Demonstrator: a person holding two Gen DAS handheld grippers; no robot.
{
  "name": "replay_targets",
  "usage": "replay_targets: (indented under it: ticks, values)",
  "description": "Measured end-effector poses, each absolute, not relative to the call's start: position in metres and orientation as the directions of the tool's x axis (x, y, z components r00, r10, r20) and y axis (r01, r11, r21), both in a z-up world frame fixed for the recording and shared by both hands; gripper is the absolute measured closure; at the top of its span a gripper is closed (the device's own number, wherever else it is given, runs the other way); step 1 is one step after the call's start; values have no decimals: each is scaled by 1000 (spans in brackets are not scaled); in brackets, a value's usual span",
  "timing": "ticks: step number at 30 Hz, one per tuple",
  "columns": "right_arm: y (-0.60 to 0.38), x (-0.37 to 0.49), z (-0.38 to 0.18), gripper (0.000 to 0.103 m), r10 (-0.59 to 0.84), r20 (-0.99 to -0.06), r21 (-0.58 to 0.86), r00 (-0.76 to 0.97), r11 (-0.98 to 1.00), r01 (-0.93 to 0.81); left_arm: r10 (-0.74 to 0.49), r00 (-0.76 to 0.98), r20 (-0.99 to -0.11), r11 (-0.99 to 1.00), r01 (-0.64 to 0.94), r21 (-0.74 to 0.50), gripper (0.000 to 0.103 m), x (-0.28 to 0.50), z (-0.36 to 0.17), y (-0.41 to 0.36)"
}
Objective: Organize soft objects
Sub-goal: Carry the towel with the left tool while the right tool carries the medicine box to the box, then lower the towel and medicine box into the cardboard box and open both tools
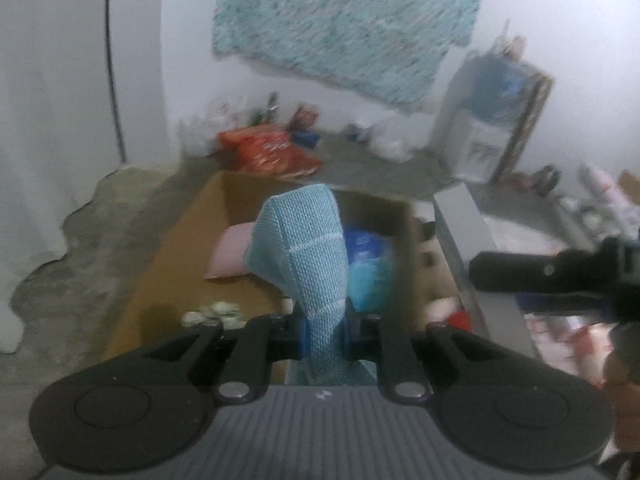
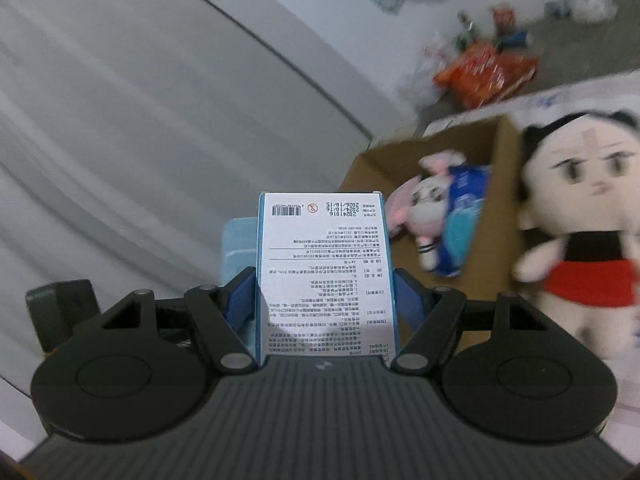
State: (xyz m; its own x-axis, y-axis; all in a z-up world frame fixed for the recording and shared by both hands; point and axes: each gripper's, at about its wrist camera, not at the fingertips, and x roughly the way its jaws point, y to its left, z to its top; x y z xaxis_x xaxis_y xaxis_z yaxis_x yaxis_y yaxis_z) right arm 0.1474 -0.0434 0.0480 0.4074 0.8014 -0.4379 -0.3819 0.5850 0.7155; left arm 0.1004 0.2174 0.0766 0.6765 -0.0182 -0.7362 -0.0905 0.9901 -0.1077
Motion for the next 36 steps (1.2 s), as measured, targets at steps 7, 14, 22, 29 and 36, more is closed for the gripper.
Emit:
replay_targets:
  ticks: [7, 14, 22, 29, 36]
  values:
    - [41, 197, 11, 31, 797, -555, 752, 239, 604, -263, 103, 491, -865, 991, -123, 48, 87, 143, 24, 252]
    - [97, 219, -23, 31, 726, -669, 703, 159, 688, -180, 143, 406, -902, 989, -86, 118, 86, 162, -7, 266]
    - [112, 240, -54, 31, 670, -734, 669, 114, 742, -52, 183, 332, -925, 983, -39, 181, 85, 162, -33, 263]
    - [125, 246, -80, 30, 639, -765, 643, 81, 765, 35, 209, 272, -939, 978, -60, 201, 78, 168, -52, 269]
    - [132, 250, -102, 29, 630, -777, 627, 12, 772, 100, 203, 273, -940, 979, -93, 184, 58, 169, -52, 280]
